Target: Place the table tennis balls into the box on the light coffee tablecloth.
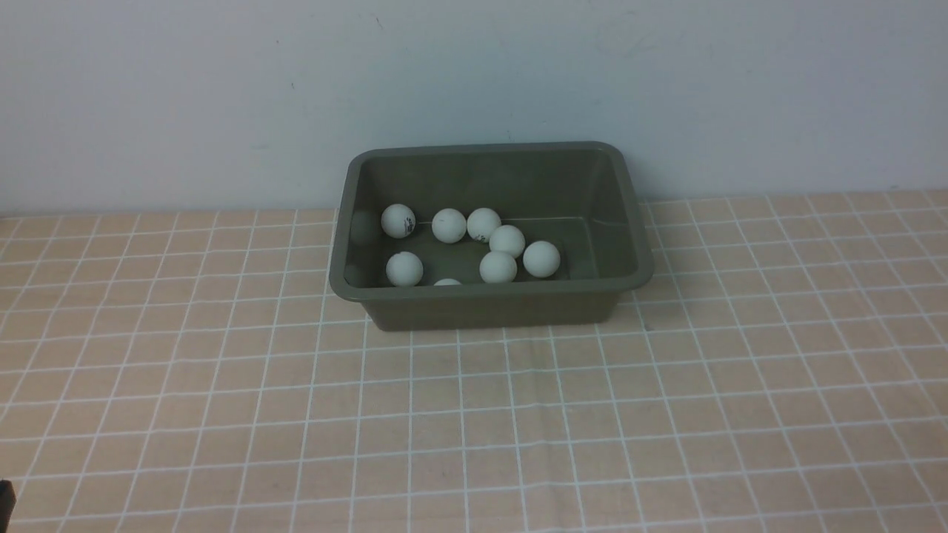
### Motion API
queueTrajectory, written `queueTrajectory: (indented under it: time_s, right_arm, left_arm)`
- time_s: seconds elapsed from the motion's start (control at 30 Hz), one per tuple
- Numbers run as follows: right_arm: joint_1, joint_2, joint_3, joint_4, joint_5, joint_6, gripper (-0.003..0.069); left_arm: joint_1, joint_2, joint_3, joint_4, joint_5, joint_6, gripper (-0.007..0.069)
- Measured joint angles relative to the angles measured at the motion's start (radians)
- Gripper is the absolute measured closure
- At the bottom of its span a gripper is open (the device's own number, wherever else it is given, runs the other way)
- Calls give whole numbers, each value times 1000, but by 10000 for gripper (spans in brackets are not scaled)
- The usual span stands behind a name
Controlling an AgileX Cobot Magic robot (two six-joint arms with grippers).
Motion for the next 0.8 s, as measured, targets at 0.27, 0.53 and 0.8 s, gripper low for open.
queueTrajectory:
  time_s: [0.27, 0.53, 0.8]
  right_arm:
    - [0, 0, 0, -103, 44, 258, 677]
    - [0, 0, 0, -100, 46, 279, 677]
    - [0, 0, 0, -100, 46, 279, 677]
  left_arm:
    - [0, 0, 0, 0, 0, 6, 693]
    - [0, 0, 0, 0, 0, 0, 693]
    - [0, 0, 0, 0, 0, 0, 693]
